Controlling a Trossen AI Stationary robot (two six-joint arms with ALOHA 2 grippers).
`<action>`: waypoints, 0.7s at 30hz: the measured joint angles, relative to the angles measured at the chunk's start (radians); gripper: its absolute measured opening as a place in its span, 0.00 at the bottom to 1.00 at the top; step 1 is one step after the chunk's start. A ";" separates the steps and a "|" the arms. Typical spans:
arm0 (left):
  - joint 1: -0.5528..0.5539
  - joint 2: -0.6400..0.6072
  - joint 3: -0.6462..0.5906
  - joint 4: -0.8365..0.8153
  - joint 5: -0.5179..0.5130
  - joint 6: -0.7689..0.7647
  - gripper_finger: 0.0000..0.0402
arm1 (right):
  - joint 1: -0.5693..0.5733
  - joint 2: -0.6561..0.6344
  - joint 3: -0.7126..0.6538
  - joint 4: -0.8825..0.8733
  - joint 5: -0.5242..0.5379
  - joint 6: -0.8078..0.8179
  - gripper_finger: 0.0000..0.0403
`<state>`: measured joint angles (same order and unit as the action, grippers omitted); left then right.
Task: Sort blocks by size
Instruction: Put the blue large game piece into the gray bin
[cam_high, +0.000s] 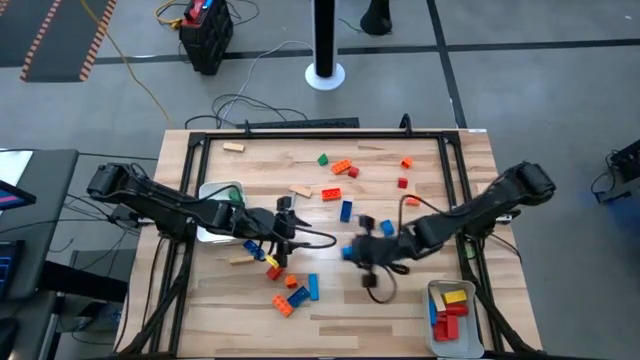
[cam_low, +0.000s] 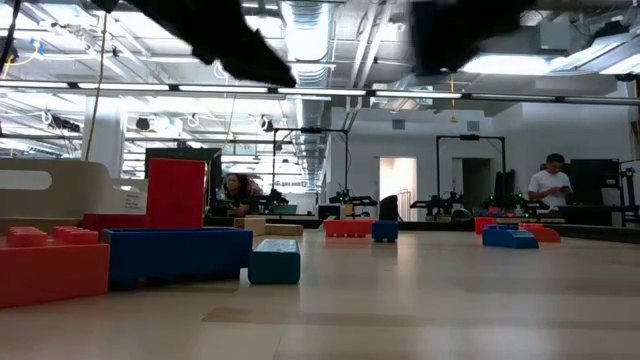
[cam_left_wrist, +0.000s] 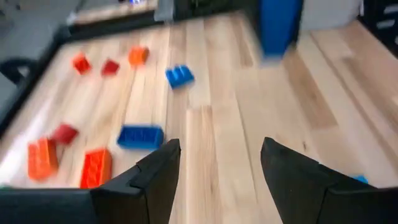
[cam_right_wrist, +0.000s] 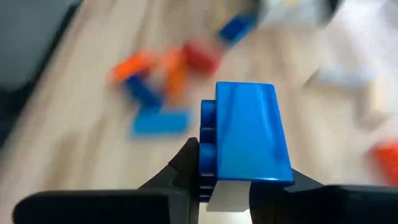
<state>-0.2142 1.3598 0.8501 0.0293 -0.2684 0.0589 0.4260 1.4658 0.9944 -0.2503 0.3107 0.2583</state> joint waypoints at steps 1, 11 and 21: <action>0.000 -0.001 0.000 -0.029 0.000 -0.015 0.54 | 0.029 -0.022 0.018 -0.107 -0.028 0.054 0.28; 0.000 0.000 0.000 -0.186 -0.001 -0.075 0.54 | 0.416 -0.215 0.066 -0.617 -0.190 0.914 0.28; 0.000 0.000 0.000 -0.257 -0.009 -0.103 0.54 | 0.712 -0.058 0.064 -0.872 -0.227 1.571 0.38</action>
<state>-0.2142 1.3594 0.8501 -0.2278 -0.2771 -0.0438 1.1377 1.4078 1.0584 -1.1221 0.0836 1.8297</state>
